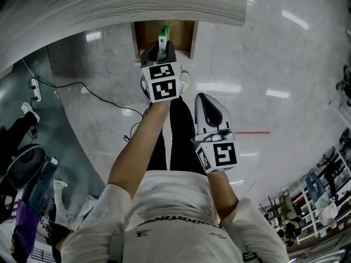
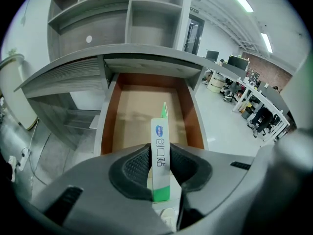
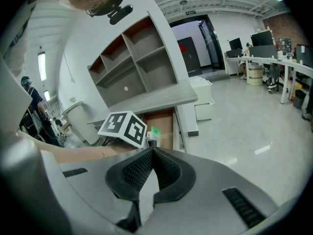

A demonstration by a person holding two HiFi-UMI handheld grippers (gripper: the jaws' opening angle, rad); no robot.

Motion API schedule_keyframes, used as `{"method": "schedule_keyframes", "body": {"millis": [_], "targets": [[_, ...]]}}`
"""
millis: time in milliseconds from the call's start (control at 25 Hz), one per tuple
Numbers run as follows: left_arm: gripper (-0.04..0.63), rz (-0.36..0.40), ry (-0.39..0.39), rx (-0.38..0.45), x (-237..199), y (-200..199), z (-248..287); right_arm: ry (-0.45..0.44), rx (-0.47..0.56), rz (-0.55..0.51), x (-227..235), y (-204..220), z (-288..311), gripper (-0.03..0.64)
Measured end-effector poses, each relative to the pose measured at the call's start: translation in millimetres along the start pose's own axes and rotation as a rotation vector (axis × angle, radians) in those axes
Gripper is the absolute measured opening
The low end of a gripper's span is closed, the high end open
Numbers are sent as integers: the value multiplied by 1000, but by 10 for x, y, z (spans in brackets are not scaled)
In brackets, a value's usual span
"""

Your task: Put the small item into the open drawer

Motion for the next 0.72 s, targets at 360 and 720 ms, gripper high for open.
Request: {"method": "schedule_keyframes", "body": {"millis": [360,720], "targets": [[100,-9,-8,-26,8,-26,104,4,-9,12,45,3,15,29],[104,-19,-21,-44,22,22,162,14,-18,13,59,50,17,29]]}}
Point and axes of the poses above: the fingertips, and each gripper's own axes: z forward along the fingers, x to its right, y out of its underside, the point moved 10 cm from there along -z, backward along the fingers, and after that the axes turned 12 degrees about -x, right-handed, at the moved point
